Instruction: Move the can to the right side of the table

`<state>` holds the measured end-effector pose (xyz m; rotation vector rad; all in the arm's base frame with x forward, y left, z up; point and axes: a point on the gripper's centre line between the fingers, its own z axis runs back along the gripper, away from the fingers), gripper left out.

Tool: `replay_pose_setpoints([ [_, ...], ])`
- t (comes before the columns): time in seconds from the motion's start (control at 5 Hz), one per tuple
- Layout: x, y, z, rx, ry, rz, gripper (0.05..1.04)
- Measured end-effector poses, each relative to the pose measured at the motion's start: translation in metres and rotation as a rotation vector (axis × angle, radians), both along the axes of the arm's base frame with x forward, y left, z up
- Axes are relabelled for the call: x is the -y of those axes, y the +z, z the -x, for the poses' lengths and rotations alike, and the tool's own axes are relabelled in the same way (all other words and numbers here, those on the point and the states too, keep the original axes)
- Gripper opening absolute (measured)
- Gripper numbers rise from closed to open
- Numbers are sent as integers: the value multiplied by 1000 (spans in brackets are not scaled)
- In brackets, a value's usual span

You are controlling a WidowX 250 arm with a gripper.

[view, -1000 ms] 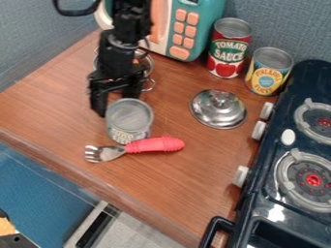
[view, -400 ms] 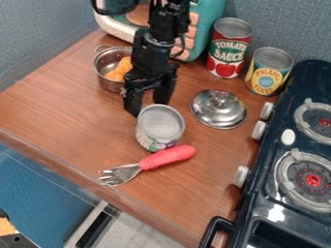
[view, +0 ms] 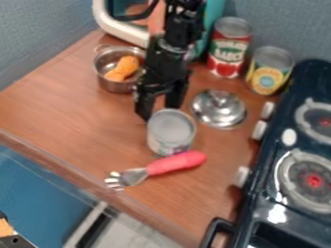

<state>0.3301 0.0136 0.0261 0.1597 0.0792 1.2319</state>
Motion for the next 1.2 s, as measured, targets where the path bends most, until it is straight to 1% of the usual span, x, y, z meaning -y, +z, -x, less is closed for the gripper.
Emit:
replay_pose_setpoints([
  [0.2, 14, -3, -6, -9, -51, 8, 999],
  [0.4, 25, 2, -10, 0, -101, -3, 999],
  [0.6, 22, 1, -9, -10, -114, 0, 999],
  [0.8, 4, 18, -5, 1, -72, 20, 999],
  [1.0, -14, 49, -5, 89, -122, -10, 999],
  [1.2, -26, 65, 2, 178, -236, -31, 999],
])
